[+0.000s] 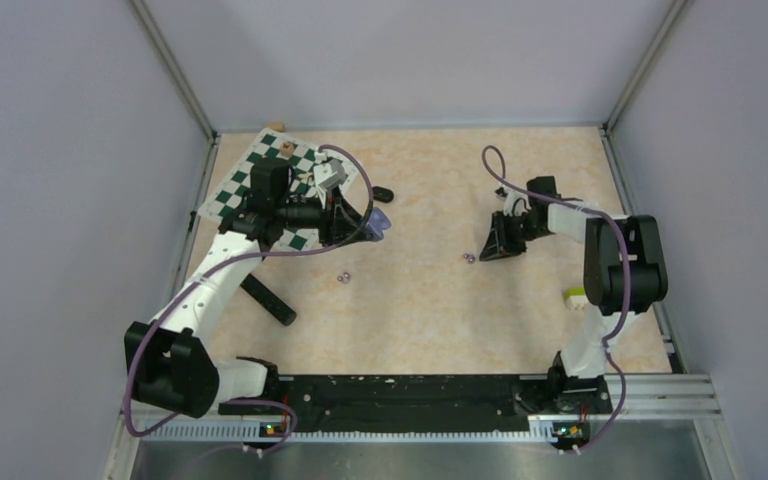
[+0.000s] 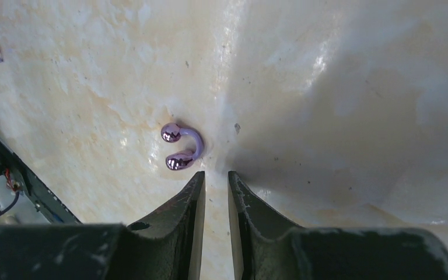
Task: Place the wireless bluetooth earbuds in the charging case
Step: Pick up the right earbud from the center of the board.
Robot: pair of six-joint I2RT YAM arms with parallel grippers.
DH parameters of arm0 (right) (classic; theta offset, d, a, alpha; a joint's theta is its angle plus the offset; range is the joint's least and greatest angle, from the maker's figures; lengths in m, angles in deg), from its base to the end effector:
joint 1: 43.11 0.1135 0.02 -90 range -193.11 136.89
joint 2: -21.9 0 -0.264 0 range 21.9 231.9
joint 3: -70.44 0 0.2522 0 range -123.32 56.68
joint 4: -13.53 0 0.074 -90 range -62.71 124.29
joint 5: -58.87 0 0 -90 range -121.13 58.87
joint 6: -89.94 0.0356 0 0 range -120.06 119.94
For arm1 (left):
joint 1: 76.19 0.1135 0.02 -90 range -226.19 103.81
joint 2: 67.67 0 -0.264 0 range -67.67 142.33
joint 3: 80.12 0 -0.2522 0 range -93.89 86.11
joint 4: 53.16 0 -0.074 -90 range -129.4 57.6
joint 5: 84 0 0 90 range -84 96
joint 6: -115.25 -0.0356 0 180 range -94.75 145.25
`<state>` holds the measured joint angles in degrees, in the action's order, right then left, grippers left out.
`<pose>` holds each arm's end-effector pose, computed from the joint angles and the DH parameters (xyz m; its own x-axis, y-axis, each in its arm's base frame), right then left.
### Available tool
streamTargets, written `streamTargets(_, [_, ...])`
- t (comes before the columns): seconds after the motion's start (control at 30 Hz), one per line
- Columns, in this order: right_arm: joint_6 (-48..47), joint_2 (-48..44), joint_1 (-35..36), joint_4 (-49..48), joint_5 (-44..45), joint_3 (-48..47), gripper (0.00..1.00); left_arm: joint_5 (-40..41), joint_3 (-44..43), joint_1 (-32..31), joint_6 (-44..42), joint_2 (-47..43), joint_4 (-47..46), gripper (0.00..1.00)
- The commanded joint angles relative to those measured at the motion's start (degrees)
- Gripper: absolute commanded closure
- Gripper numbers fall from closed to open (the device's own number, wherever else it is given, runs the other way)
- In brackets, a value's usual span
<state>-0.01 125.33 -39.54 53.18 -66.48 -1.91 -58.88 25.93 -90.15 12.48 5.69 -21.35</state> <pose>0.3294 0.0412 0.1428 -0.9424 -0.0581 -0.3295 -0.2405 0.8022 0.5464 0.2570 -0.0971 0.3229 -0.3018 0.1717 -0.9378 0.9439 0.1920 -0.2687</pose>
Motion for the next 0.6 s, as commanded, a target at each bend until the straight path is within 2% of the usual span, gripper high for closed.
streamTargets(0.0, [-1.02, 3.85, -0.35, -0.12, 1.92, -2.11, 0.78, -0.77, 0.33, 0.33, -0.55, -1.59, -1.61, 1.0])
streamTargets(0.57, [-2.57, 7.87, 1.94, 0.72, 2.01, -4.01, 0.74, -0.68, 0.24, 0.33, -0.57, -1.37, -1.72, 1.0])
